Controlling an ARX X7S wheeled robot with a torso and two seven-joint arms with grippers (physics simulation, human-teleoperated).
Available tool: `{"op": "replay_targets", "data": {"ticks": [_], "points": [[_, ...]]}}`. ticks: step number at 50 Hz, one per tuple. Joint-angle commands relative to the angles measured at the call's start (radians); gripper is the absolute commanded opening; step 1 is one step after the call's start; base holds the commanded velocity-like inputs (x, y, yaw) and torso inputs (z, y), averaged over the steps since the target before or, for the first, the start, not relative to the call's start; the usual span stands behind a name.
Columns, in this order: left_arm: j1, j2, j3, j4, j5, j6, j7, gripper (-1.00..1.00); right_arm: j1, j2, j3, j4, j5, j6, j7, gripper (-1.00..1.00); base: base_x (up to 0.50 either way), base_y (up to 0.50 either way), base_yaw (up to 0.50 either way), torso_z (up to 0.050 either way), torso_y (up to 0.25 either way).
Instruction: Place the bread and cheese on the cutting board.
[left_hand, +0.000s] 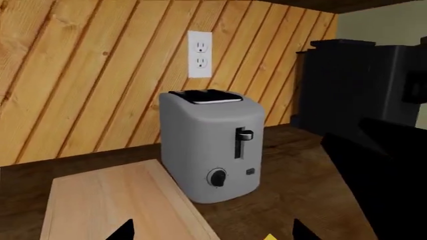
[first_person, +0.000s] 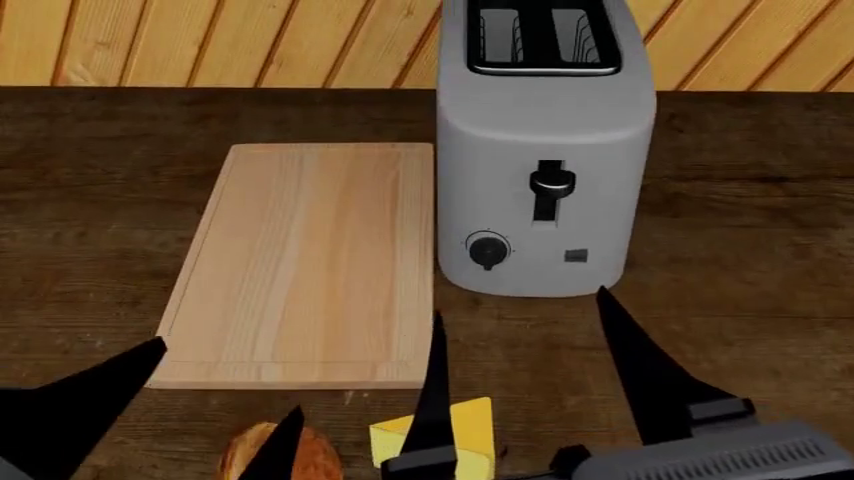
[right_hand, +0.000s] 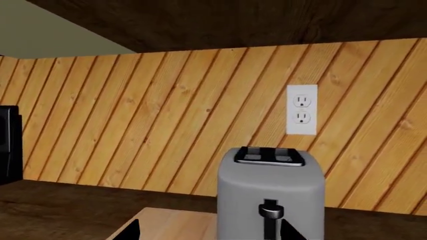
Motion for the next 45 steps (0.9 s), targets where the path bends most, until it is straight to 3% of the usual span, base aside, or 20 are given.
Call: {"op": "replay_targets", "data": {"ticks": [1, 45], "points": [[-0.068, 0.020, 0.038, -0.120, -0.036, -0.072, -0.019, 1.00, -0.003, -0.008, 0.012, 0.004, -0.026, 0.015, -0.011, 1.00, 0.00, 0.00, 0.00, 0.000, 0.000], [-0.022, 0.045, 0.122, -0.317, 0.133, 0.015, 0.054, 1.00, -0.009, 0.018, 0.004, 0.007, -0.005, -0.011, 0.021, 1.00, 0.00, 0.00, 0.00, 0.000, 0.000]]}}
